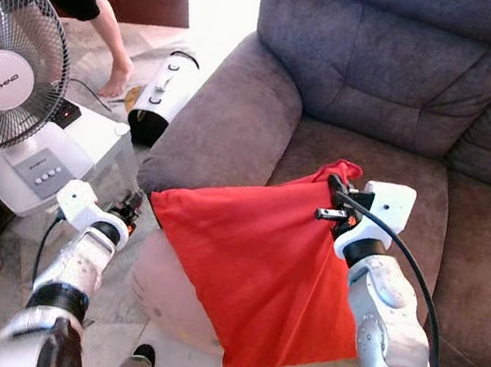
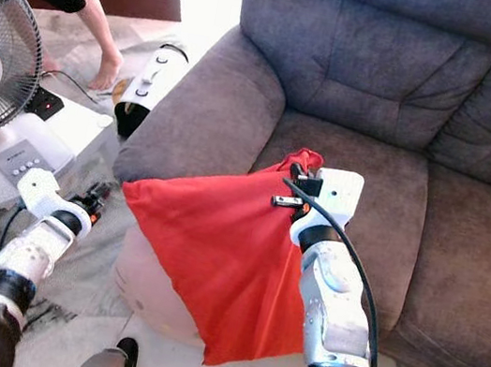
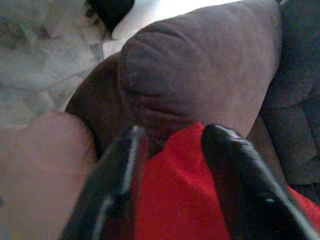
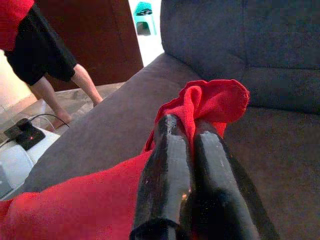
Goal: Move the pillow to the sofa from floor
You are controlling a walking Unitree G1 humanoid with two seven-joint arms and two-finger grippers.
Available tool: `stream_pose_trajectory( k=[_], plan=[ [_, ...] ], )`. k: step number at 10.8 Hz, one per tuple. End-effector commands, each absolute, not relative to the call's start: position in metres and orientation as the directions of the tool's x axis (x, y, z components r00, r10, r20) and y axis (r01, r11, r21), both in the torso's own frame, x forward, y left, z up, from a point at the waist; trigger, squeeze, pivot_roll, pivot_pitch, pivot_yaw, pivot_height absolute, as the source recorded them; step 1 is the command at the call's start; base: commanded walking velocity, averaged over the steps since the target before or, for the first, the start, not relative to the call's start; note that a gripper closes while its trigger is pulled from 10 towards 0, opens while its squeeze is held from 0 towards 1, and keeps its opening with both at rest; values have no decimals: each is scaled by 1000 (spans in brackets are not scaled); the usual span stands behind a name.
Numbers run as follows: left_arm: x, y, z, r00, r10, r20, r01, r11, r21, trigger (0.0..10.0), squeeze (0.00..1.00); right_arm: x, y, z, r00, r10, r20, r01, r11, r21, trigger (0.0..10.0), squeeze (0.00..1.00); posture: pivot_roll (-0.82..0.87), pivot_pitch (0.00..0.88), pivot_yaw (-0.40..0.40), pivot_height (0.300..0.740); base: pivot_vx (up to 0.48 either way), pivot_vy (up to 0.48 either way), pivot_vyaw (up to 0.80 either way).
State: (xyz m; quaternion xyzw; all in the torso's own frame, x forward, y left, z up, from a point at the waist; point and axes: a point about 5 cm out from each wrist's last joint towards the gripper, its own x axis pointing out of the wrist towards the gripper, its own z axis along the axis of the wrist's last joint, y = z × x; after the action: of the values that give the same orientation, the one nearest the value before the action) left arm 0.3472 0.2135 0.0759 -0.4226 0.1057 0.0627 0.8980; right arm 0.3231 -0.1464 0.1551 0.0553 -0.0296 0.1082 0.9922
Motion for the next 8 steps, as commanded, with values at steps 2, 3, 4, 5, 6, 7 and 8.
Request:
stream_pose_trajectory(
  k=[2, 3, 4, 5, 6, 7, 8],
  plan=[
    [349, 206, 72, 969, -34, -246, -170, 630, -758, 10000, 1000, 315, -149, 190, 950, 218, 223, -240, 968, 73, 10000, 0, -13, 252, -13, 739, 0, 0, 0],
    [353, 202, 76, 974, -57, -221, -137, 632, -762, 10000, 1000, 311, -149, 190, 950, 219, 222, -241, 968, 73, 10000, 0, -21, 265, -15, 739, 0, 0, 0],
    [357, 198, 80, 977, -61, -205, -122, 630, -767, 10000, 1000, 308, -150, 190, 952, 219, 216, -239, 968, 72, 10000, 0, -29, 282, -18, 739, 0, 0, 0],
    [359, 195, 81, 975, -74, -208, -112, 646, -755, 10000, 1000, 306, -151, 191, 953, 217, 212, -237, 969, 72, 10000, 0, -32, 295, -18, 739, 0, 0, 0],
    [359, 192, 80, 973, -81, -216, -110, 662, -742, 10000, 1000, 303, -151, 191, 954, 216, 206, -236, 969, 73, 10000, 0, -31, 307, -19, 739, 0, 0, 0],
    [359, 192, 79, 971, -72, -227, -124, 659, -742, 10000, 1000, 302, -151, 192, 955, 217, 202, -236, 969, 74, 10000, 0, -30, 313, -19, 739, 0, 0, 0],
    [358, 191, 76, 967, -84, -239, -124, 665, -737, 10000, 1000, 301, -150, 191, 955, 219, 198, -237, 968, 76, 10000, 0, -31, 319, -18, 739, 0, 0, 0]
  ],
)
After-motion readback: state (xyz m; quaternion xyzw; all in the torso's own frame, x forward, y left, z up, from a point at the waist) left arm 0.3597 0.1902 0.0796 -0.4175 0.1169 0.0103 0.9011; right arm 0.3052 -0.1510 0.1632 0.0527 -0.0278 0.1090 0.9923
